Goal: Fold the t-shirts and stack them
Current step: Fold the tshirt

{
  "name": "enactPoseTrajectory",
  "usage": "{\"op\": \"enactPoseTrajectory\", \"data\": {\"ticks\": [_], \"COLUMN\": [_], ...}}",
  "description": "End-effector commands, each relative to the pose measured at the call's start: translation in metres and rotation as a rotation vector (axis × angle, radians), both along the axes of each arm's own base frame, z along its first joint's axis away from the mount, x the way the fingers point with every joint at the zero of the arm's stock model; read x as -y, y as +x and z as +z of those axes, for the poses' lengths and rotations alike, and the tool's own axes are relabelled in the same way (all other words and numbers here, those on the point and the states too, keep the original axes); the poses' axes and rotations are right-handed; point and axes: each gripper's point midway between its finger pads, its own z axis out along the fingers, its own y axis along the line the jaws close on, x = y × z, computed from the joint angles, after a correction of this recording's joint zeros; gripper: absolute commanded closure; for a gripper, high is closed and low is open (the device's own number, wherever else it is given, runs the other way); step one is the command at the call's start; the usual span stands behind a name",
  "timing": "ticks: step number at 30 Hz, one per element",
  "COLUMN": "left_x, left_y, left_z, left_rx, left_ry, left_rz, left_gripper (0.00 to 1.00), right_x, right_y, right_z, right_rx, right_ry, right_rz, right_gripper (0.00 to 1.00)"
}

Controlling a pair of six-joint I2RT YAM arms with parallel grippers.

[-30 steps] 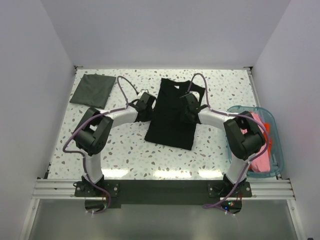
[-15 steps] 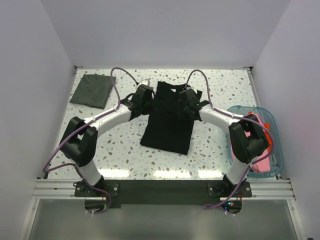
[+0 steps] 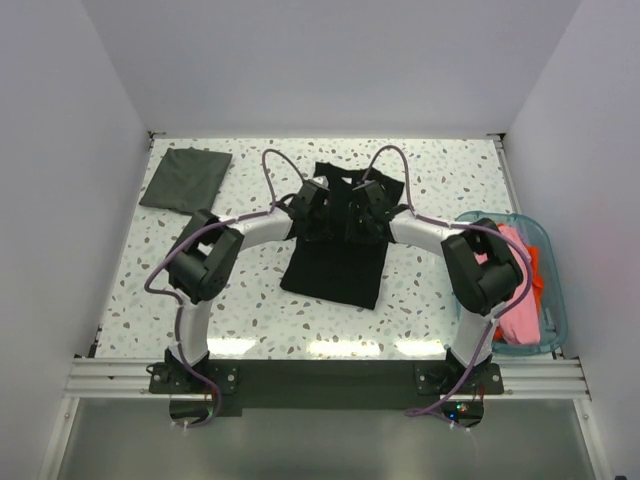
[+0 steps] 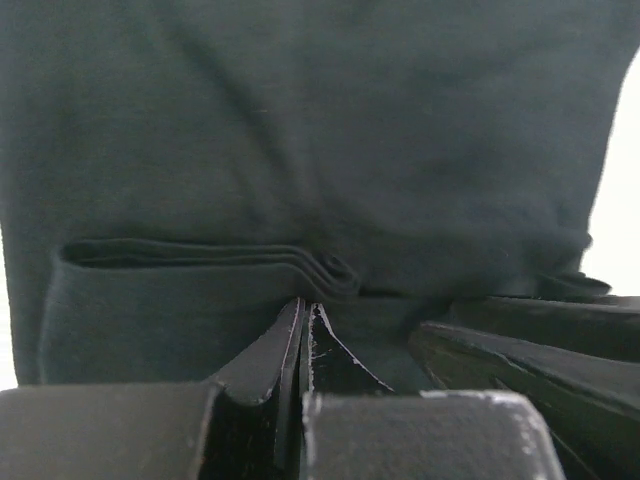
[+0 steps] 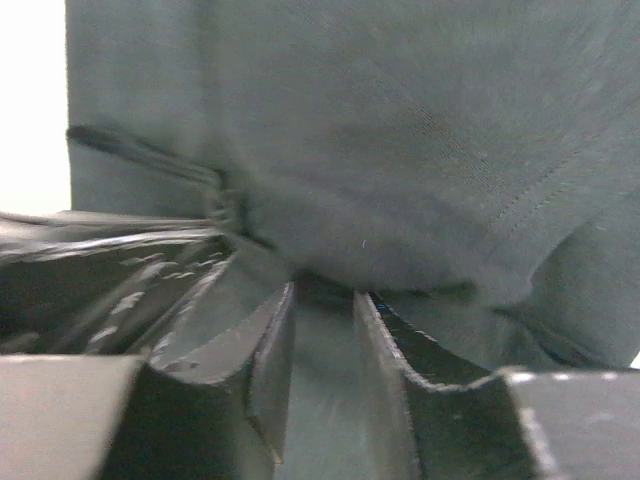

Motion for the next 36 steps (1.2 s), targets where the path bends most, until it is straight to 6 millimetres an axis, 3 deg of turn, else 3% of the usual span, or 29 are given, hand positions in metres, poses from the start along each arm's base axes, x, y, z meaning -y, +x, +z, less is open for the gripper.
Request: {"op": "enactPoseTrajectory", "data": {"ticks": [1, 4, 8, 10, 18, 23, 28, 33, 36], "left_x": [-0.014, -0.036, -0.053, -0.056, -0.069, -0.075, -0.075, -0.077, -0.078], "left_y": [0.022, 0.004, -0.015, -0.022, -0.041, -0.046, -0.05, -0.054, -0.053], "left_z": [-0.009, -0.03, -0.039, -0.041, -0.04, -0.035, -0.034, -0.035, -0.033], "left_rx": [0.026, -0.03, -0.053, -0.068, -0.089, -0.084, -0.079, -0.081, -0.076], "left_ry": [0.023, 0.068, 0.058, 0.05, 0.029, 0.029, 0.014, 0.013, 0.011], "left_rz": [0.11, 0.189, 0.264, 0.284, 0.335, 0.344, 0.331, 0.333, 0.338], "left_gripper": [1.0, 1.0, 1.0, 1.0, 1.0, 1.0, 1.0, 1.0, 1.0], "right_x": [-0.001, 0.014, 0.026, 0.022, 0.023, 0.032, 0.041, 0.049, 0.053], "right_y": [0.01, 0.007, 0.006, 0.005, 0.011, 0.003, 0.004, -0.003, -0.01], "right_z": [-0.019, -0.034, -0.046, -0.045, -0.018, -0.007, 0.022, 0.023, 0.01], "right_rx": [-0.024, -0.047, -0.058, -0.064, 0.003, 0.015, 0.064, 0.05, 0.018], "right_ry": [0.037, 0.02, -0.001, 0.015, 0.024, 0.004, 0.002, -0.012, -0.03], "right_rz": [-0.041, -0.068, -0.049, 0.001, 0.063, 0.073, 0.049, 0.007, 0.003], "right_gripper": [0.67, 0.68, 0.68, 0.67, 0.66, 0.65, 0.64, 0.65, 0.66]}}
